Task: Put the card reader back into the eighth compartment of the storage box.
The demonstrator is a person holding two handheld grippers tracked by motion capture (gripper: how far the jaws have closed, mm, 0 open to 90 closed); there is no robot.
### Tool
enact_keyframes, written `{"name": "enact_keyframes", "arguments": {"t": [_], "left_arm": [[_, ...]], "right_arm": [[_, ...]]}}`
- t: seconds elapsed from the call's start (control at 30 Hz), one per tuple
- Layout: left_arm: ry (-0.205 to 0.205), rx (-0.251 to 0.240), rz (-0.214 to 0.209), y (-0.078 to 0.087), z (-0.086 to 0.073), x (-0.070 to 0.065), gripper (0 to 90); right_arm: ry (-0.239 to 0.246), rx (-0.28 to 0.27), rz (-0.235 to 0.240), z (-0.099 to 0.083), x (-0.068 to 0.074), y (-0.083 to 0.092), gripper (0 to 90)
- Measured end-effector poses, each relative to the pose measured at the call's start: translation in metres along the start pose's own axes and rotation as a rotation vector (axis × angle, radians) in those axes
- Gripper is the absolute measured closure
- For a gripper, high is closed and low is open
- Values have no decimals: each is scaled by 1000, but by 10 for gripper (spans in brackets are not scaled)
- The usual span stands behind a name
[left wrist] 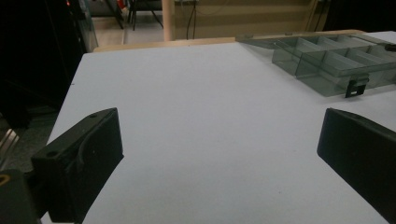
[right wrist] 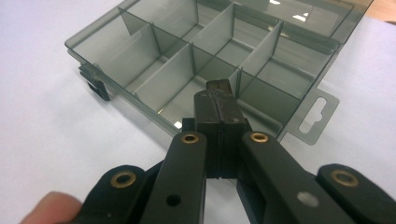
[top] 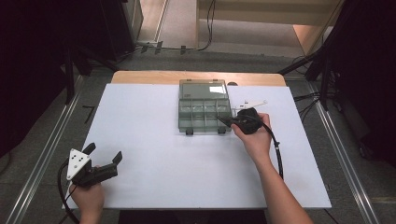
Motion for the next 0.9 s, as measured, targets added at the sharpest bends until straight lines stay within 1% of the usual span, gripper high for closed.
{"name": "enact_keyframes", "arguments": {"t": [0.07, 0.13, 0.23, 0.4, 0.43, 0.63, 0.7, 0.8, 0.87, 0.9], "left_arm": [[0, 0, 0, 0, 0, 0, 3], [0, 1, 1, 0, 0, 0, 3], [0, 1, 1, 0, 0, 0, 3], [1, 1, 2, 0, 0, 0, 3], [1, 2, 2, 0, 0, 0, 3], [1, 2, 1, 0, 0, 0, 4], [1, 3, 2, 0, 0, 0, 3], [1, 3, 3, -1, 0, 0, 3], [0, 3, 3, -1, 0, 0, 3], [-2, 5, 3, -1, 0, 0, 3]], "right_arm": [[5, 8, 2, -1, 1, -2, 874], [10, 17, -10, -2, 0, -6, 874], [4, 22, -20, -2, -2, -9, 873], [-5, 2, -21, -1, -3, -7, 870], [-9, 0, -30, -1, -4, -5, 870], [-6, 9, -34, -1, -7, -6, 870], [5, 15, -49, -2, -7, -10, 871], [3, 19, -59, -2, -7, -12, 870], [-18, 16, -72, -2, -9, -13, 870], [-19, 13, -83, -2, -10, -13, 870]]}}
Point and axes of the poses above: each handheld gripper's, and its own axes: y roughly backward along the jaws, z roughly out of its top, x roughly to its left, the point moved 3 cm from there along -y, roughly forward along the jaws, and after that the axes turned 12 degrees about -z, right-handed, at the moved point
